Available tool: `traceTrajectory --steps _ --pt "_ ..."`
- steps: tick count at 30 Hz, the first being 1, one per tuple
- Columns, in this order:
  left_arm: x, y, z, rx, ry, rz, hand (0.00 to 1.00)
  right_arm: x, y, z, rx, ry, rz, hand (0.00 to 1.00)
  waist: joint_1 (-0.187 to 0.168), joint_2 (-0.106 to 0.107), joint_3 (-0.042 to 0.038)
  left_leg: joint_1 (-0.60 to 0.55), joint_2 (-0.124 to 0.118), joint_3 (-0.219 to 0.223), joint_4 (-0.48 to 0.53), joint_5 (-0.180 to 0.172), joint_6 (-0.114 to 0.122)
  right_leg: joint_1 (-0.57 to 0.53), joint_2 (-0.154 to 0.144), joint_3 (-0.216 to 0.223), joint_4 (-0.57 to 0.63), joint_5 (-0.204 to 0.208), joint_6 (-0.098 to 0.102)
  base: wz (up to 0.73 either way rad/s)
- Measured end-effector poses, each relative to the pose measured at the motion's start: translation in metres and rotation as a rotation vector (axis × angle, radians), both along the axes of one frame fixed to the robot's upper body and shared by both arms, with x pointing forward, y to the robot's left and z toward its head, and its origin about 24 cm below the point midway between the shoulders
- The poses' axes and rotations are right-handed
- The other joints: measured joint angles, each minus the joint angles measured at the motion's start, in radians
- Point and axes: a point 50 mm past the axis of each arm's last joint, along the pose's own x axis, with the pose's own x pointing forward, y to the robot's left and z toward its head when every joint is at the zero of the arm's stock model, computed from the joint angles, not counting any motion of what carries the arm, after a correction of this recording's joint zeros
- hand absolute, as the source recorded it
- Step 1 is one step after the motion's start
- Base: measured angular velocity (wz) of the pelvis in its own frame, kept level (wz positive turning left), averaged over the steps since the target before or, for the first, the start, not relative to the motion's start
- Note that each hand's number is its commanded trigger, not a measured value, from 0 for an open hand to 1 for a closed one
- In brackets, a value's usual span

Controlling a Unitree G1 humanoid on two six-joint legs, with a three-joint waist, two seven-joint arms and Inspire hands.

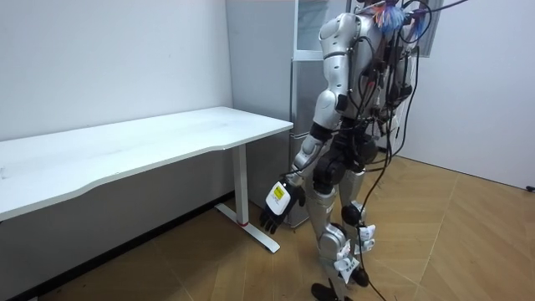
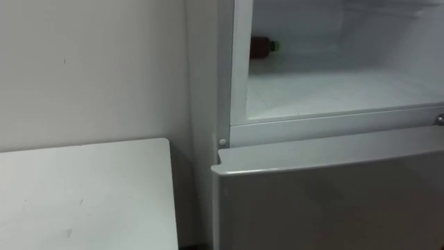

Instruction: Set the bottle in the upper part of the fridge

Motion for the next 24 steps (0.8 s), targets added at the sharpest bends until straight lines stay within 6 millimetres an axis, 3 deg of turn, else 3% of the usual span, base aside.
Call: traceTrajectory --steps 3,7,13,24 --pt "0.002 0.005 0.002 0.001 -0.021 0.026 0.00 0.006 -0.007 0.016 -0.020 -0.050 -0.054 0.00 -0.011 -0.014 0.0024 0.000 0.000 0.002 0.001 0.000 0.000 -0.002 0.000 0.003 -0.003 -0.005 0.001 0.01" --pt "0.001 0.008 0.003 0.012 -0.023 0.045 0.00 0.008 -0.025 0.048 -0.119 -0.088 -0.114 0.00 -0.010 -0.015 0.0020 -0.005 -0.002 0.005 -0.001 0.000 0.000 -0.008 0.002 0.012 -0.002 -0.005 0.002 -0.04" --pt "0.002 0.011 0.006 0.025 -0.037 0.036 0.00 0.009 -0.035 0.082 -0.192 -0.195 -0.175 0.00 -0.015 -0.008 -0.0033 -0.028 -0.001 0.005 0.003 0.000 0.000 -0.033 0.003 0.010 0.007 0.001 0.001 0.00" --pt "0.002 0.010 0.006 0.039 -0.016 -0.025 0.00 0.020 -0.028 0.134 -0.322 -0.308 -0.193 0.00 -0.022 0.002 -0.0064 -0.035 -0.005 0.006 0.005 0.000 0.000 -0.061 -0.001 0.017 0.033 -0.006 0.001 -0.03"
